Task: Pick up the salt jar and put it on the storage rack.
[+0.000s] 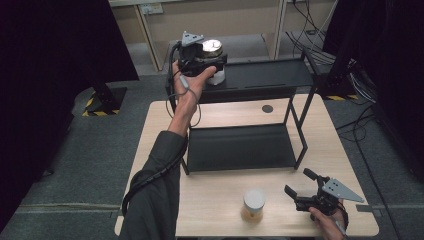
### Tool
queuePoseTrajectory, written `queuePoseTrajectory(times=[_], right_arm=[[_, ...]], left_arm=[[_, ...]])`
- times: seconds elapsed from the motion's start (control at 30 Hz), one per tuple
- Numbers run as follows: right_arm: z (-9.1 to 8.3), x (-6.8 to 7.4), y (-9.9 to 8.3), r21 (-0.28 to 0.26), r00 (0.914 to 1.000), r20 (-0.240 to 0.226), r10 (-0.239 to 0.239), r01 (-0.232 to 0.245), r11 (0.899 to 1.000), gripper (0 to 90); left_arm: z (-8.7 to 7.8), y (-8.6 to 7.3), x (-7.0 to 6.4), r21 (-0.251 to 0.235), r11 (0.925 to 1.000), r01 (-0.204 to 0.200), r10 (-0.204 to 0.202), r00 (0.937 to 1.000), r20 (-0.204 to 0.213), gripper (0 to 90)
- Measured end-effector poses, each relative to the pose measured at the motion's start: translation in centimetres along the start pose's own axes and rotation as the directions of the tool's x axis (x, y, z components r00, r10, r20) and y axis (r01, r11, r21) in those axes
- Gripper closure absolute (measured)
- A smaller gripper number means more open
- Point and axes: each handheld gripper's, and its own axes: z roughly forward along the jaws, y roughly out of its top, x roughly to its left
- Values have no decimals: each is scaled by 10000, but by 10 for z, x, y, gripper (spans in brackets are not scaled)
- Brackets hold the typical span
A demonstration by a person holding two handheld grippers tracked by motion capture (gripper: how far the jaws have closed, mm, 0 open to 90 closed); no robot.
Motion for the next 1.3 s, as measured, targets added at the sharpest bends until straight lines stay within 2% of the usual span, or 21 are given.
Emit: queuePoseTrajectory(times=[0.03, 0.1, 0.23, 0.37, 0.47, 0.67, 0.73, 0.87, 1.0, 1.1, 1.3], right_arm=[[0, 0, 0, 15, 10000, 2, 1, -1, 10000, 3], [0, 0, 0, 8, 10000, 2, -1, 1, 10000, 3], [0, 0, 0, 2, 10000, -6, 12, -12, 10000, 3], [0, 0, 0, 6, 10000, -10, 10, -10, 10000, 3], [0, 0, 0, -4, 10000, -5, 21, -21, 10000, 3], [-1, -1, 0, -42, 10000, -43, 55, -56, 10000, 3], [-1, -1, 0, -40, 9999, -34, 98, -98, 9999, 3], [-1, -1, 0, -44, 10000, -52, 81, -82, 10000, 3], [0, -1, -1, -37, 9999, -41, 104, -104, 9999, 3], [0, -1, -1, -31, 9999, -44, 100, -101, 9999, 3], [0, -1, -1, -33, 9999, -39, 119, -119, 9999, 3]], left_arm=[[0, -1, -1, -28, 10000, -63, 63, 10000, -21, 304], [0, -1, -4, -61, 9998, 171, -171, 9998, -95, 213], [-1, -1, -9, -132, 9997, 209, -211, 9995, -214, 66], [-2, 0, -15, -137, 9995, 293, -299, 9986, -443, 0], [-5, 1, -18, -129, 9993, 341, -347, 9981, -501, 2], [-10, 4, -22, -27, 9960, 888, -888, 9938, -671, 2], [-12, 4, -24, -85, 9960, 885, -889, 9928, -800, 2], [-17, 3, -23, -145, 9952, 967, -975, 9923, -757, 3], [-21, 2, -24, -144, 9965, 829, -837, 9938, -735, 3], [-24, 0, -22, -130, 9939, 1096, -1101, 9924, -541, 3], [-33, -7, -26, -278, 9962, 826, -843, 9942, -666, 5]])
